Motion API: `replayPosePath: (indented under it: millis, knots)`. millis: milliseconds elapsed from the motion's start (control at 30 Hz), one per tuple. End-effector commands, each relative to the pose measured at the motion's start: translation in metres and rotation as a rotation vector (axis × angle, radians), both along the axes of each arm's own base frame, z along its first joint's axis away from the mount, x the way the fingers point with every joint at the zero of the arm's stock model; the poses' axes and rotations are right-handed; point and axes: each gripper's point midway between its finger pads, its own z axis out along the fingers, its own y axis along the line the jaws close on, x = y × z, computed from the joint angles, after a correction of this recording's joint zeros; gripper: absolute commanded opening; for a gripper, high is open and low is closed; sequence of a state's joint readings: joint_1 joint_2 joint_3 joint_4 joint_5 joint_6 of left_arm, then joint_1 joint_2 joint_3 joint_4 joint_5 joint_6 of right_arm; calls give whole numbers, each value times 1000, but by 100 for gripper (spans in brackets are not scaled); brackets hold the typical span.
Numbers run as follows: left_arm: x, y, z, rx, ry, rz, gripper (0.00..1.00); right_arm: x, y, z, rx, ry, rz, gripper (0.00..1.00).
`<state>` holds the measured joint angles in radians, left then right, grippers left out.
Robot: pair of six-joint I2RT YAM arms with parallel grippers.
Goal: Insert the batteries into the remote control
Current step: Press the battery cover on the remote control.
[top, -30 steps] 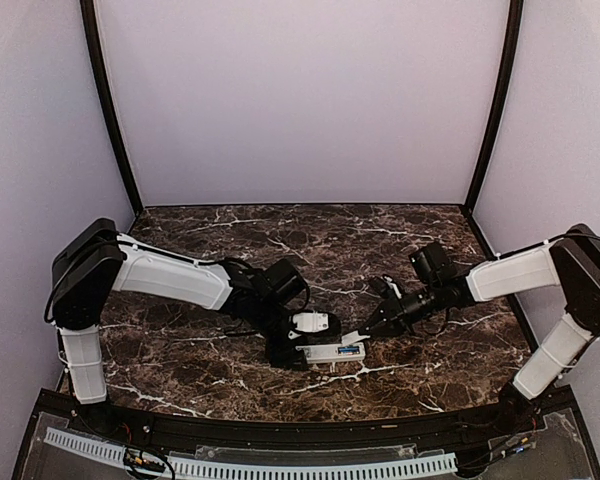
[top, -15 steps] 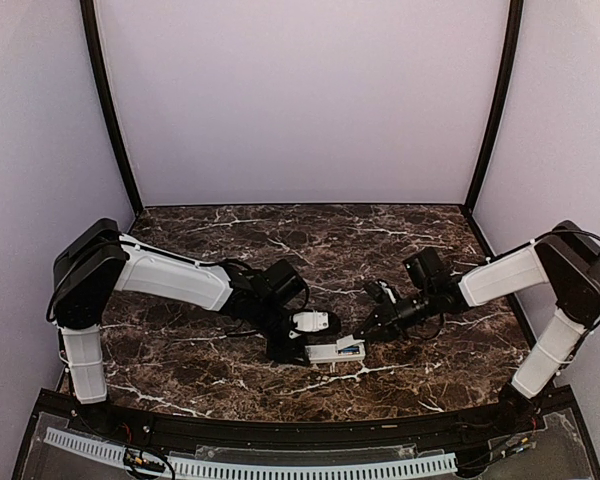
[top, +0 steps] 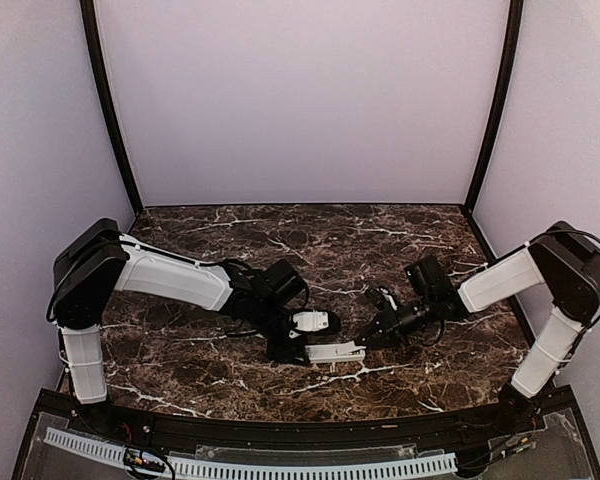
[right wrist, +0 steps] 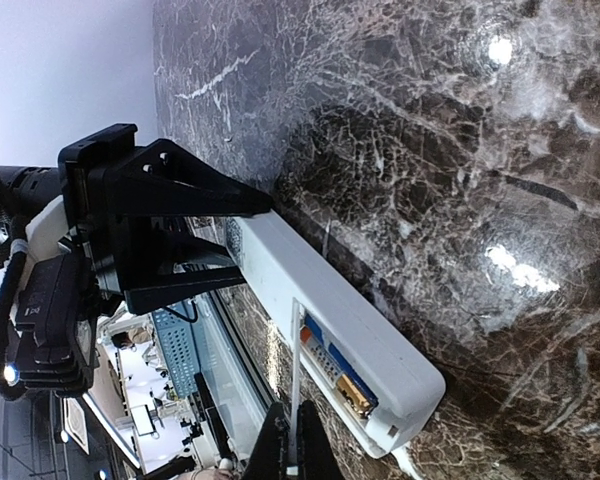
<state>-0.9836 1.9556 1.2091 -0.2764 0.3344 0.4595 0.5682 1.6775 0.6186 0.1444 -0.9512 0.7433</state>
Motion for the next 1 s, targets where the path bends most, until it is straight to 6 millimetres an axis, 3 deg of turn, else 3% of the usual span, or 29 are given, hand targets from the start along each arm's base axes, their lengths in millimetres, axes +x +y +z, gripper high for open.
replayPosePath:
  millis: [0,300,533,633,800,967]
  knots:
    - [-5,6,-10,20,35,4,39,-8,-3,-15,-32,28,-4,0]
    - [-5,6,-10,18,38,4,40,-2,0,-26,-38,34,-15,0]
    - [-5,-4,-3,-15,56,0,54,-3,-1,-30,-47,43,-21,0]
    - [0,-22,11,-88,62,-4,61,-5,-2,-32,-52,44,-18,0]
    - [11,-59,36,-239,75,-7,63,-5,-2,-35,-52,39,-7,0]
    - [12,-74,36,-297,98,-20,61,-5,-1,-36,-47,28,5,0]
